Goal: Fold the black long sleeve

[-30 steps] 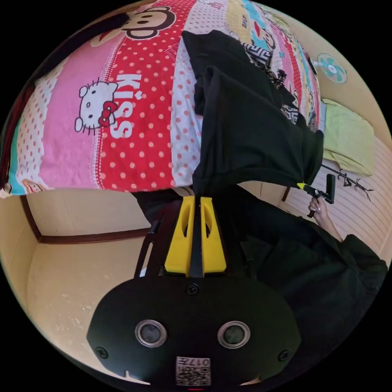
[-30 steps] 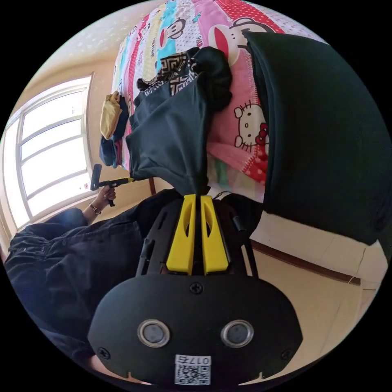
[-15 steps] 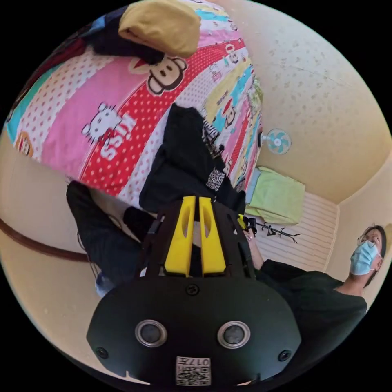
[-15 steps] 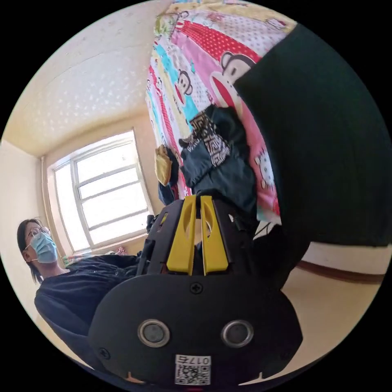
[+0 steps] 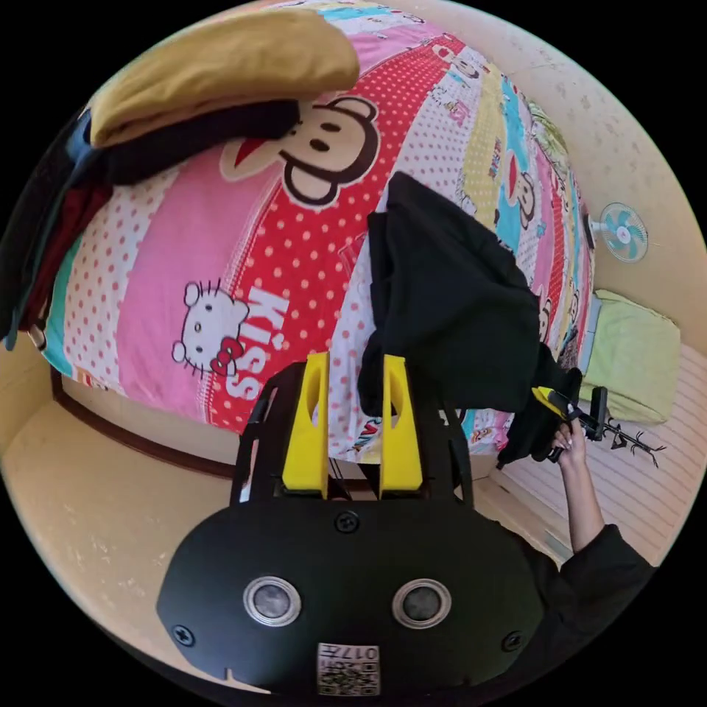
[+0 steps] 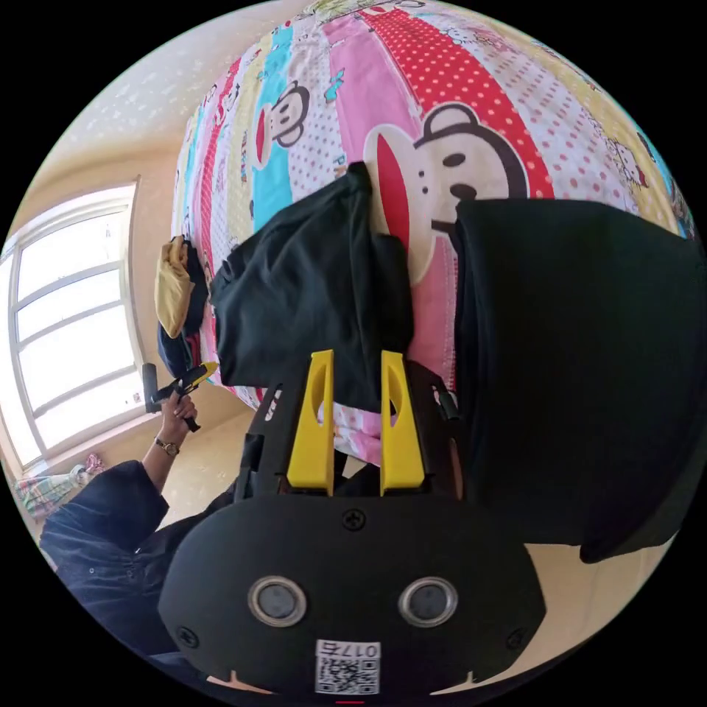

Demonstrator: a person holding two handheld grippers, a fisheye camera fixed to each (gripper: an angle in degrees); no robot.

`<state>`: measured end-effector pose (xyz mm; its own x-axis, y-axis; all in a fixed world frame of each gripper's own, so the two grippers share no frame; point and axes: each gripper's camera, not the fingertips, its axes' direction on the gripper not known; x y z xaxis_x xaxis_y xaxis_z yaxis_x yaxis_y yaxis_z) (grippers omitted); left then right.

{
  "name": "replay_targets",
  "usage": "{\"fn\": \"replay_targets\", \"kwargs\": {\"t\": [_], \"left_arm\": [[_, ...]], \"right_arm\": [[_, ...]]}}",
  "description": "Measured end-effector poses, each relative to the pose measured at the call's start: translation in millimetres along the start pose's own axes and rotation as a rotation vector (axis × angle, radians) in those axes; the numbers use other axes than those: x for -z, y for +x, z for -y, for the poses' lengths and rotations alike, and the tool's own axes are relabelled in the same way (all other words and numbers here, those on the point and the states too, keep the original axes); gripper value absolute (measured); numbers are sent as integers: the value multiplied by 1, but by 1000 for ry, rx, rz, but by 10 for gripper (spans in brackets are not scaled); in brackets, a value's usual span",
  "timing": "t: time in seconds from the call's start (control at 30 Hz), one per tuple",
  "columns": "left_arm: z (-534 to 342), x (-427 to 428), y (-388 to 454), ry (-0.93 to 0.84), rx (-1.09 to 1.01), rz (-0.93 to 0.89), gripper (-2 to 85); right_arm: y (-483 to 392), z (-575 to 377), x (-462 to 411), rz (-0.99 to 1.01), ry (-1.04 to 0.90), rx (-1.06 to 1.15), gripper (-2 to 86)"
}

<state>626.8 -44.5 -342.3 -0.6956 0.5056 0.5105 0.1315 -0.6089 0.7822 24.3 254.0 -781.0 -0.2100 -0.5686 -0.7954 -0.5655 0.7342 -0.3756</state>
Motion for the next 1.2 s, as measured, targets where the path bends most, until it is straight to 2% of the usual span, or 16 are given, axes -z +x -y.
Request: {"fn": "replay_targets", "kwargs": {"t": [0.17,0.27,0.37,0.47,0.57,0.63,0.7,0.8,0.9,0.93,1.1,1.2], "left_arm": [[-21,-38,-23,-35,114,-161,99],[-29,-38,-28,-12,144,-179,105],[-37,-38,-31,38,151,-189,114],[-35,-53,-36,49,172,-275,119],[-33,-72,-46,75,255,-339,118],[-36,-84,-55,92,312,-360,106],[-45,-94,-74,99,452,-400,54],[-61,-90,-88,170,522,-530,21],[-64,-68,-70,198,385,-598,6],[-64,-63,-63,202,345,-613,4],[-59,-35,57,159,-78,-605,-2],[-61,-53,144,94,-295,-583,-3]], "right_arm": [[13,-28,-23,66,-19,-46,30],[17,-52,1,-22,53,-92,20],[23,-59,1,-84,13,-129,17],[8,-55,14,-177,82,-124,19],[-35,-37,13,-149,147,28,19],[-76,-12,-11,-109,96,161,20],[-105,5,-37,-99,50,254,19],[-137,27,-93,-178,-66,370,14],[-119,35,-167,-317,-309,340,9],[-111,27,-164,-281,-233,357,8],[-64,5,-130,-7,-186,273,6],[-29,-30,-100,-12,-144,272,5]]}}
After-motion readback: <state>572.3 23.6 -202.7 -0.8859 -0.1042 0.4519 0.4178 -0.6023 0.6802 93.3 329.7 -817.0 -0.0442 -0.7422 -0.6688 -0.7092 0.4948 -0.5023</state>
